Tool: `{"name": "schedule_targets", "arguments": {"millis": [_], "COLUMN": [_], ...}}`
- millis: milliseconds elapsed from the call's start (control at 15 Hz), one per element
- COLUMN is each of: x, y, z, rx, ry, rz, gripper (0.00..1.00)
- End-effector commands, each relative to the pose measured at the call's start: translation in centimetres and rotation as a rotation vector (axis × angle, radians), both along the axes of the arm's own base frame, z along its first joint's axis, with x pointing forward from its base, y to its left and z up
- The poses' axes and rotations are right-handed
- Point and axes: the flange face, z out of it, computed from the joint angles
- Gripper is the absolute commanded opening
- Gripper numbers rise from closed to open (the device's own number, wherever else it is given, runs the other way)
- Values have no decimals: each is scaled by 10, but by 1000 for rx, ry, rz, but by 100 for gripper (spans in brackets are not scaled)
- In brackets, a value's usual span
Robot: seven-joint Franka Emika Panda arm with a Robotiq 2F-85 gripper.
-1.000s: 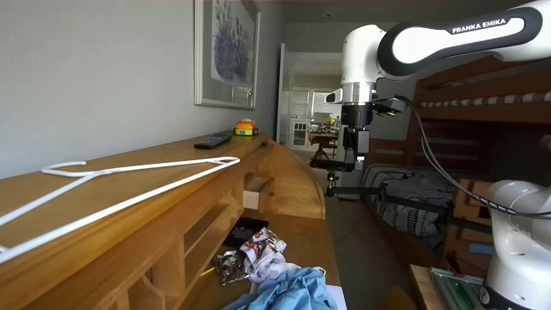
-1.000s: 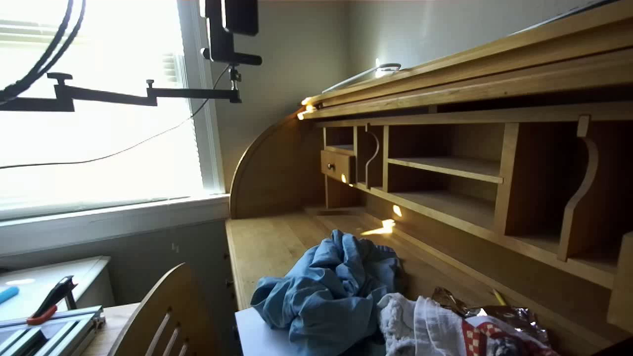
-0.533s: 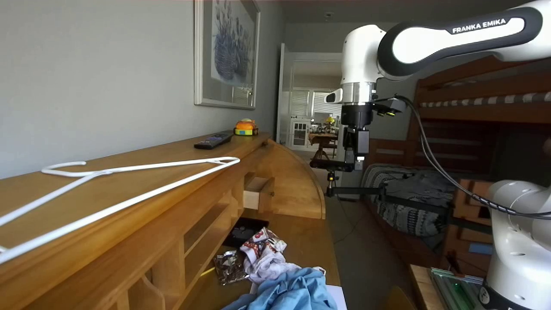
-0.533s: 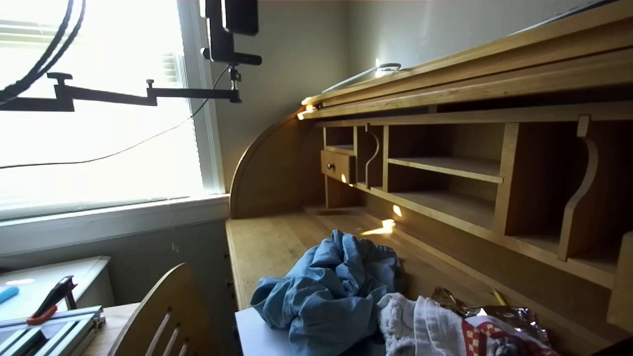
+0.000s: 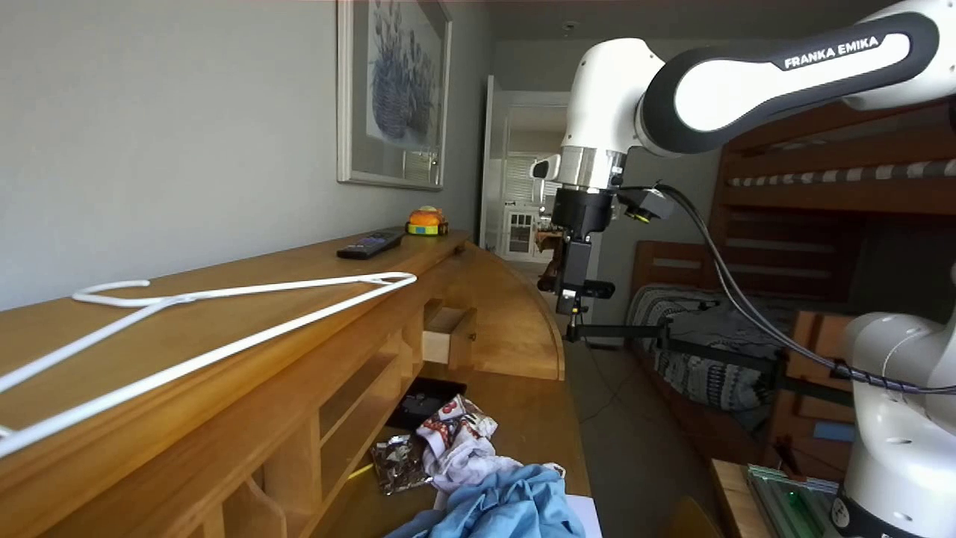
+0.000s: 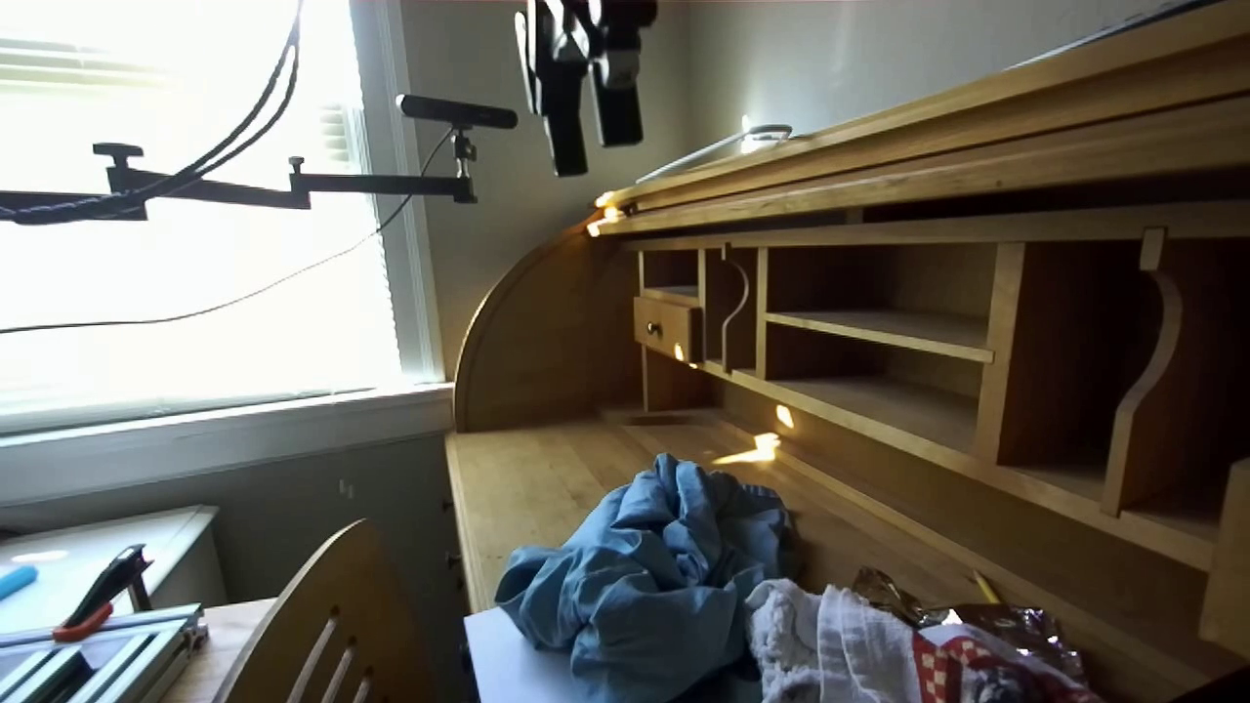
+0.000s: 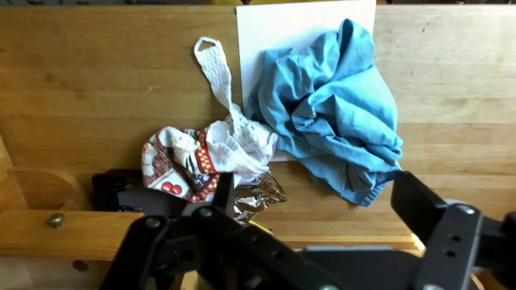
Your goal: Fold the blue sheet once
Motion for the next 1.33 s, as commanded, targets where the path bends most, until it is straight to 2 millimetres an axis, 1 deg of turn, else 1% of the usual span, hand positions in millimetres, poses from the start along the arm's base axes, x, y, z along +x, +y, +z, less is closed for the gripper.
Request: {"name": "schedule_targets", "arguments": {"millis": [0,200,400,533,933,1067,1267], "x": [26,43,61,69,79,80,84], "y": [35,62,82,94,123,130,135], "z": [-10,-27,-49,-65,-110,-122,-137], "rx": [75,116,92,78,78,53,9], "ry": [-45,-80,-157,-168,-104,-107,-148], "rz": [41,80,106,125,189,195,182], "gripper": [100,100,100,100,100,100,100]}}
